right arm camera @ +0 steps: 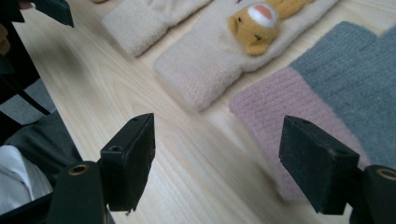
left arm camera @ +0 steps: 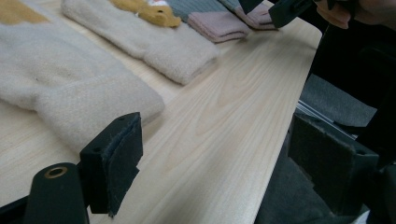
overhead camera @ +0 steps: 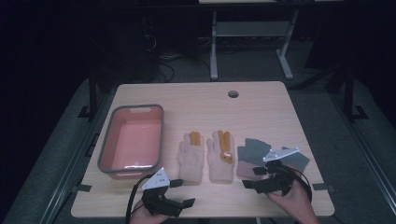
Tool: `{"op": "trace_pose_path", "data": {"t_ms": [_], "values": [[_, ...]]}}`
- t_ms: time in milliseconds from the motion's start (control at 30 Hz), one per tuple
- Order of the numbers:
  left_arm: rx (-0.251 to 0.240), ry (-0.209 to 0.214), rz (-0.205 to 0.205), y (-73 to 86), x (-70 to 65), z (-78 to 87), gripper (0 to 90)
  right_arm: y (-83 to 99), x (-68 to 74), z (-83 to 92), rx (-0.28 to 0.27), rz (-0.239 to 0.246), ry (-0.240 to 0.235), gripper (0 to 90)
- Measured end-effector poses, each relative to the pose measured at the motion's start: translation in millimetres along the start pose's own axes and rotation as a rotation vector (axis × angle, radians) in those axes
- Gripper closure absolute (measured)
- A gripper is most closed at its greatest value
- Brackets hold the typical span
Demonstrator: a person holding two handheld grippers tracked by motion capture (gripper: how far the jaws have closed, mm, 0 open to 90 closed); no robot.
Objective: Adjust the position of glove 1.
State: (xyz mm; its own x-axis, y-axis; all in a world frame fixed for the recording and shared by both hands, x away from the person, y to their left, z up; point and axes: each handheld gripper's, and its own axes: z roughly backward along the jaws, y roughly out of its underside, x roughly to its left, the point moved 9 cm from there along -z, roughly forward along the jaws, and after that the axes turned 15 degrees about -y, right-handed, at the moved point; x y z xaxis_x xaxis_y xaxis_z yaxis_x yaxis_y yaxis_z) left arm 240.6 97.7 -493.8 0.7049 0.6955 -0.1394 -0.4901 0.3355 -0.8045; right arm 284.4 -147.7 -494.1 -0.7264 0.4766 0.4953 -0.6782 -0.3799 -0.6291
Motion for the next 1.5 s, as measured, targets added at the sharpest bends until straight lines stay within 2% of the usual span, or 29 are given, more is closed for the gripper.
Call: {"op": "trace_pose_path", "data": {"t_ms": [167, 300, 600, 833, 1100, 1333, 1500], "values": [[0.01, 0.004, 0.001, 1.7, 1.4, -0.6, 18.1, -9.2, 0.4, -5.8, 0.024, 0.006, 0.003, 27.4], [0.013, 0.005, 0.007, 2.0, 1.7, -1.2, 18.1, -18.1, 2.7, -10.3, 0.042, 0.005, -0.013, 27.9], [0.012, 0.009, 0.011, 1.2, 2.7, -1.5, 18.1, -38.3, 7.1, -18.1, 0.079, 0.033, -0.014, 28.6], [-0.004, 0.003, 0.018, -1.6, 5.5, -0.2, 18.0, -57.8, 9.6, -32.0, 0.102, 0.061, -0.023, 28.7], [0.001, 0.005, 0.007, -1.3, 3.8, 0.0, 18.0, -71.6, 0.5, -45.7, 0.149, 0.069, -0.009, 30.9], [0.004, 0.007, 0.007, -0.9, 3.6, -1.7, 18.0, -80.6, -7.7, -56.4, 0.199, 0.083, 0.031, 34.2], [0.006, 0.009, 0.007, -0.5, 2.4, -3.1, 18.1, -84.8, -13.3, -61.5, 0.212, 0.082, 0.04, 36.4]]}}
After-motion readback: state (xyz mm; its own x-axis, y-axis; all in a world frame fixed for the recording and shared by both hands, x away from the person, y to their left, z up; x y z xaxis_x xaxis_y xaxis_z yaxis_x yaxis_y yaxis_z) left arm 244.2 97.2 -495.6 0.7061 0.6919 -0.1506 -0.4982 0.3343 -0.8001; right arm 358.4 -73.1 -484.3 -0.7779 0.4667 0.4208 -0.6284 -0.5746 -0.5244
